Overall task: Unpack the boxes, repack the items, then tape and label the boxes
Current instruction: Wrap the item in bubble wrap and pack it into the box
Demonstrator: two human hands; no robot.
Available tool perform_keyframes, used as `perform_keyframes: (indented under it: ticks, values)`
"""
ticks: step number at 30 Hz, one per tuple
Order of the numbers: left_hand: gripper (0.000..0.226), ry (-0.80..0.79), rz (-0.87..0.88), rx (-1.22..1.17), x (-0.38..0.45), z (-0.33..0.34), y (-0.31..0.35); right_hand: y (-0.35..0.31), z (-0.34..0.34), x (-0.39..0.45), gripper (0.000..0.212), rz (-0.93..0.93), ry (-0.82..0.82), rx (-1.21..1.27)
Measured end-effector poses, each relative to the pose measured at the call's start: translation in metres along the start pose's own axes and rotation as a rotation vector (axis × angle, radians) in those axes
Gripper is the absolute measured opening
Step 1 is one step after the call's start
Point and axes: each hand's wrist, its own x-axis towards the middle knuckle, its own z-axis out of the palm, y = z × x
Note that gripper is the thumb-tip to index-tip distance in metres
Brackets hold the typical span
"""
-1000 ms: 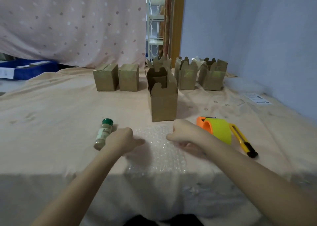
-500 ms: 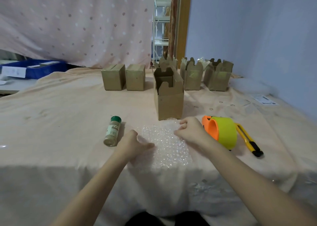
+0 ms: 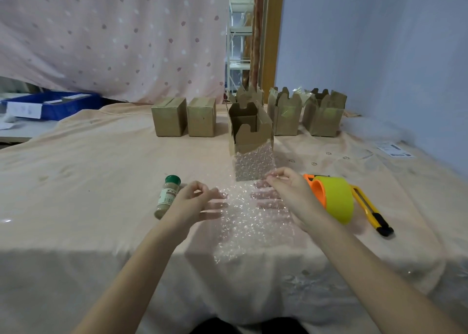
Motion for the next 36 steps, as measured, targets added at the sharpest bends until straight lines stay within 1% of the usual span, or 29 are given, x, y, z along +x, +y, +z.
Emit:
perform_keyframes:
  ticks: [1,3,4,6,8,9,11,12,13,14,15,16,18,20,21,22,24,25,27,29,31,32,33,34,36]
  values:
    - [0.021,-0.019,0.004,-0.045,-0.003,0.001,0.005,-0.002,0.0,-0.001,0.002,0.006,-0.024,0.025]
    - [0.019,-0.011,0.04,-0.078,-0.007,0.005,0.012,-0.007,0.001,-0.005,0.013,0.015,-0.114,0.087]
    - [0.017,0.011,0.066,-0.076,-0.009,0.006,0.015,-0.01,0.002,-0.008,0.015,0.01,-0.149,0.099]
    - [0.013,0.062,0.109,-0.052,-0.009,0.006,0.019,-0.013,0.002,-0.01,0.013,-0.01,-0.15,0.094]
    - [0.018,0.154,0.155,0.029,-0.007,0.005,0.018,-0.015,0.003,-0.01,0.009,-0.008,-0.118,0.137]
    - [0.024,0.242,0.204,0.156,-0.006,0.005,0.017,-0.015,0.003,-0.009,0.008,-0.007,-0.112,0.156]
    - [0.041,0.434,0.344,0.562,-0.007,0.006,0.012,-0.015,0.005,-0.009,0.008,0.0,-0.111,0.2]
    - [0.047,0.498,0.438,0.742,-0.011,0.009,0.011,-0.016,0.007,-0.01,0.008,-0.003,-0.119,0.228]
    - [0.05,0.519,0.526,0.863,-0.017,0.014,0.013,-0.017,0.009,-0.012,0.008,-0.016,-0.13,0.243]
    - [0.055,0.493,0.571,0.921,-0.022,0.02,0.014,-0.017,0.011,-0.013,0.009,-0.025,-0.142,0.251]
    - [0.064,0.437,0.566,0.935,-0.026,0.026,0.016,-0.018,0.013,-0.014,0.01,-0.037,-0.159,0.249]
    - [0.076,0.361,0.522,0.898,-0.029,0.032,0.017,-0.019,0.015,-0.015,0.011,-0.042,-0.174,0.253]
    - [0.093,0.209,0.396,0.71,-0.028,0.039,0.016,-0.022,0.018,-0.017,0.011,-0.055,-0.206,0.257]
    - [0.096,0.12,0.335,0.537,-0.023,0.04,0.014,-0.023,0.019,-0.019,0.012,-0.069,-0.235,0.246]
    - [0.091,0.094,0.331,0.509,-0.022,0.039,0.014,-0.024,0.019,-0.019,0.012,-0.079,-0.245,0.233]
    - [0.079,0.072,0.342,0.495,-0.02,0.038,0.012,-0.024,0.019,-0.019,0.012,-0.088,-0.254,0.222]
    - [0.043,0.068,0.386,0.438,-0.018,0.038,0.012,-0.023,0.018,-0.019,0.01,-0.116,-0.248,0.181]
    - [0.032,0.077,0.393,0.378,-0.018,0.038,0.012,-0.023,0.017,-0.018,0.009,-0.135,-0.232,0.152]
    - [0.032,0.111,0.378,0.26,-0.016,0.037,0.013,-0.022,0.015,-0.016,0.008,-0.167,-0.178,0.095]
    - [0.038,0.141,0.343,0.138,-0.015,0.037,0.017,-0.021,0.013,-0.011,0.012,-0.226,-0.071,-0.021]
    - [0.044,0.138,0.285,-0.035,-0.014,0.036,0.023,-0.021,0.011,-0.006,0.025,-0.244,0.019,-0.13]
    - [0.048,0.12,0.254,-0.118,-0.013,0.035,0.025,-0.021,0.011,-0.004,0.036,-0.204,0.011,-0.129]
    - [0.051,0.094,0.223,-0.194,-0.013,0.034,0.026,-0.023,0.011,-0.004,0.044,-0.141,-0.037,-0.1]
    - [0.053,0.065,0.192,-0.265,-0.012,0.034,0.026,-0.025,0.011,-0.004,0.048,-0.07,-0.104,-0.071]
    - [0.054,0.024,0.132,-0.384,-0.011,0.034,0.023,-0.026,0.014,-0.007,0.043,0.008,-0.205,-0.034]
